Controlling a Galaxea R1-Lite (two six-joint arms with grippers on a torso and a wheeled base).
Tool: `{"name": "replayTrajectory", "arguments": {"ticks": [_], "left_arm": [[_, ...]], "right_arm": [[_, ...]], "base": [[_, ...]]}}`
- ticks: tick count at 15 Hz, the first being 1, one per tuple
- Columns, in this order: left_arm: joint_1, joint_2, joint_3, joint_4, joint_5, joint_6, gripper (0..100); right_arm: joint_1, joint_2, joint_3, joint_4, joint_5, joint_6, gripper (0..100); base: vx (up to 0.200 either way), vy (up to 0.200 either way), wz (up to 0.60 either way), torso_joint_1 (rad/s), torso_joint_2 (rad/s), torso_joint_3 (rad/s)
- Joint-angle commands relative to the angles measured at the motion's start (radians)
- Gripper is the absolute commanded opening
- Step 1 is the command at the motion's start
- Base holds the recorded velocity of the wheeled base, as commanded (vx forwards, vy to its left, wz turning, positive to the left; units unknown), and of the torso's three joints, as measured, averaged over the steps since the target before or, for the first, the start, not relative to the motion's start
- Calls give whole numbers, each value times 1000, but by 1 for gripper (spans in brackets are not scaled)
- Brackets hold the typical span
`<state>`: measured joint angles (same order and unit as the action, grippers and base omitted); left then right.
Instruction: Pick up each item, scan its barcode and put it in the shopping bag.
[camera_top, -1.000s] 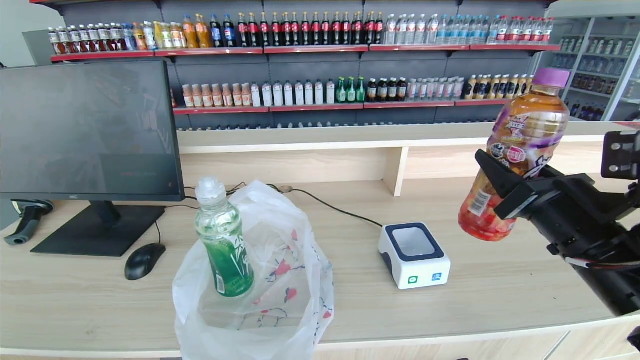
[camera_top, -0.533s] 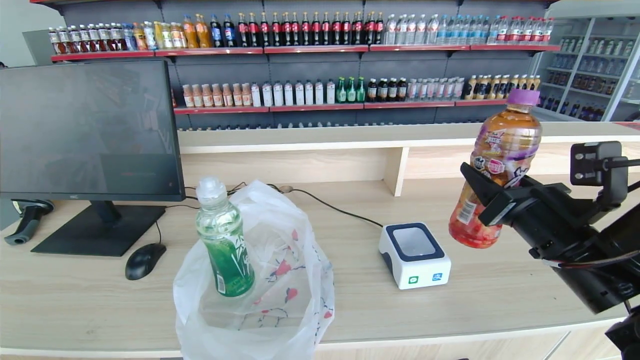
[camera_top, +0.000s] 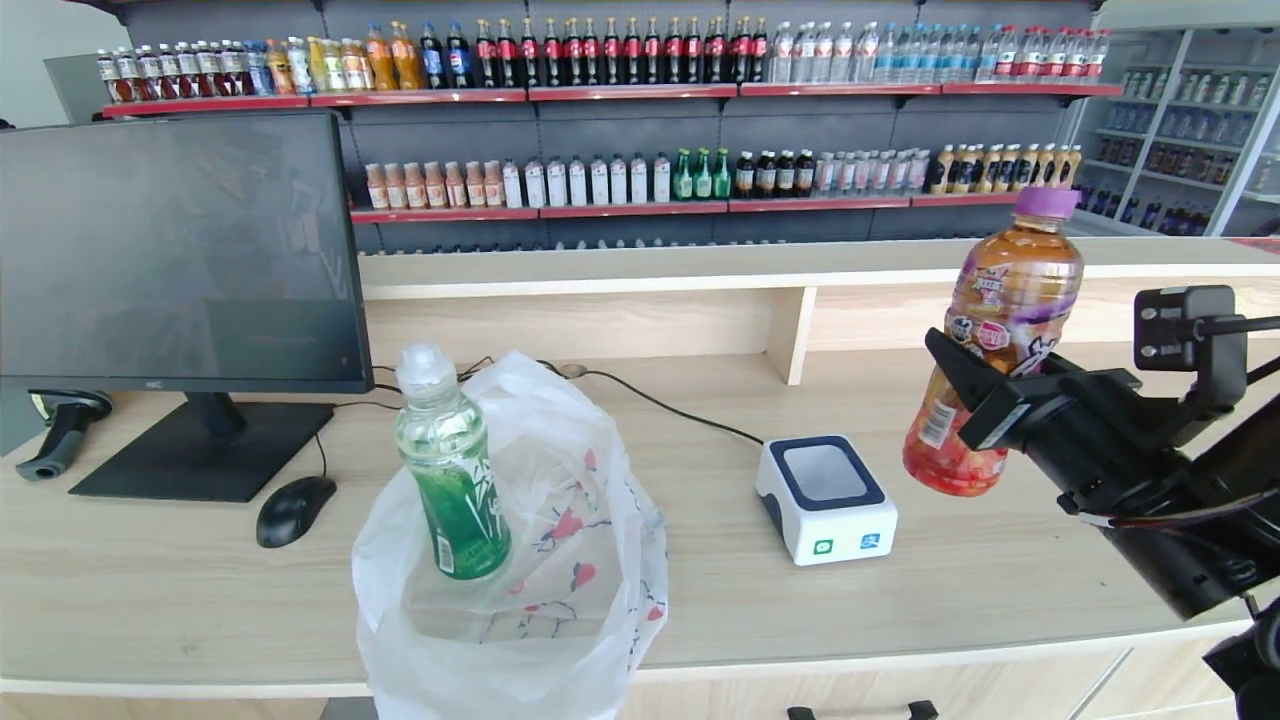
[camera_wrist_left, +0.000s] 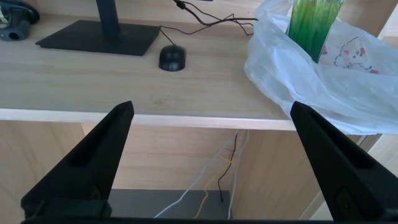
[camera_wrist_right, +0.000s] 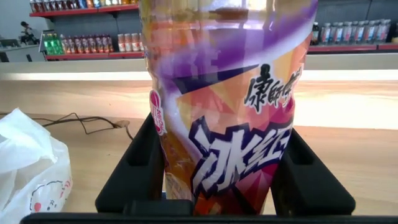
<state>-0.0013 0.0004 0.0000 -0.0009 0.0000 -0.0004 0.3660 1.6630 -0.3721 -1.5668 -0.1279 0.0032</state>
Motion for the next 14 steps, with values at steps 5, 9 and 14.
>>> {"name": "replayTrajectory", "arguments": {"ticks": [5, 9, 14], "left_arm": [[0, 0, 0, -1, 0, -3, 100], [0, 0, 0, -1, 0, -3, 100], [0, 0, 0, -1, 0, -4, 100]], "right_arm": [[1, 6, -18, -4, -1, 0, 0], [2, 6, -5, -4, -1, 0, 0], [7, -9, 7, -4, -1, -2, 0]], "base": [[0, 40, 0, 6, 1, -4], [0, 200, 0, 8, 6, 1], [0, 200, 0, 2, 3, 1]]}}
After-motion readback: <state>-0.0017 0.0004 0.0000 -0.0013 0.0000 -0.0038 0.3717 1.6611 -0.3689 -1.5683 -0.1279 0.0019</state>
